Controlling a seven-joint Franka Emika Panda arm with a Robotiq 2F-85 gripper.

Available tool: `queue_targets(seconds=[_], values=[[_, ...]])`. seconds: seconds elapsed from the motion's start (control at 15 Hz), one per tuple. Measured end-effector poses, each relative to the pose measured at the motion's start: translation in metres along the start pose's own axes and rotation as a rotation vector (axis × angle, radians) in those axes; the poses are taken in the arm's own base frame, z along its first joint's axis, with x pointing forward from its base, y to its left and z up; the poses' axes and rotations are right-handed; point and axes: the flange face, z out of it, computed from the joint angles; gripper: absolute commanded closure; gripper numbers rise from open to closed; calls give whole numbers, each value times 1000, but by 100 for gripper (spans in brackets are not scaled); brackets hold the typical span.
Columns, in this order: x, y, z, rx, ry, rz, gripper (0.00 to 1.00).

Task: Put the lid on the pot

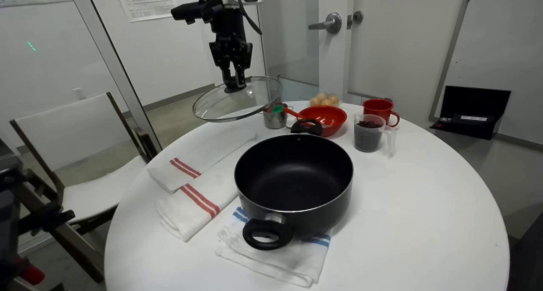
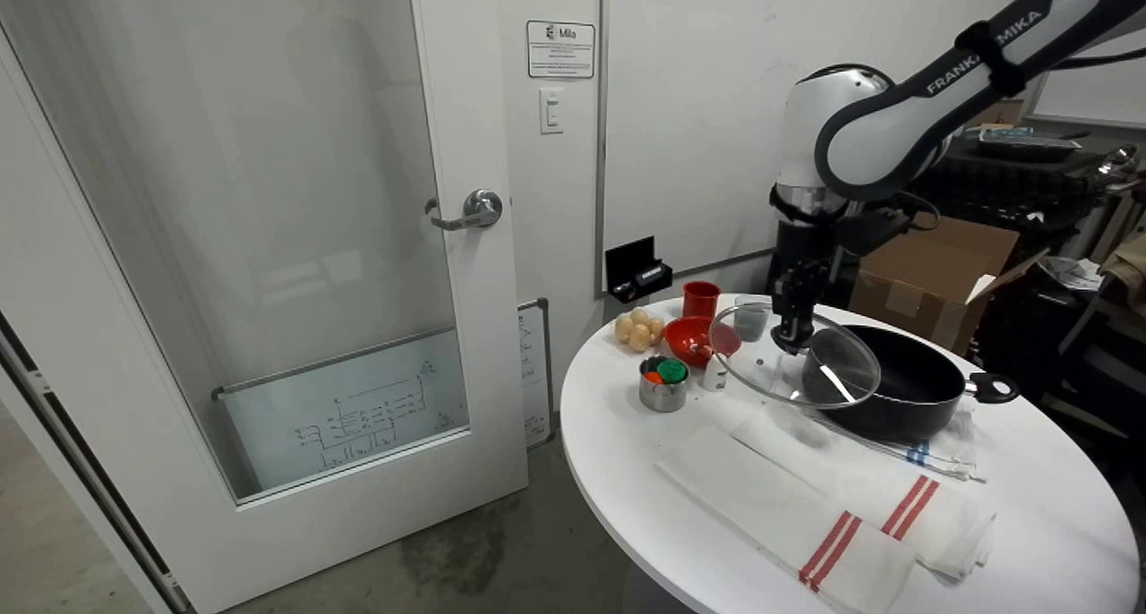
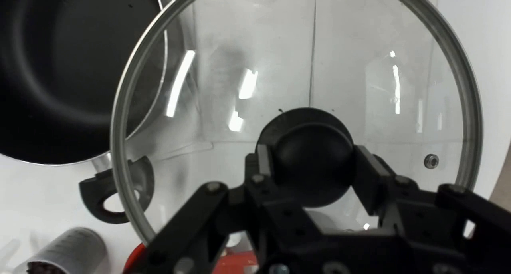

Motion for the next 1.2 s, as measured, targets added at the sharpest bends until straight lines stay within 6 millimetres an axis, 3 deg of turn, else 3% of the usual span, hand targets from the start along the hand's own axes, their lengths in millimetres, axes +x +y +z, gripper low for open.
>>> queue_targets(seconds=[0.27,0.8,1.2], values=[[-10,49,-16,-9,4,93,75],[-36,156,-3,-7,-33,287,75],[-51,203,9,22,-48,398,75]])
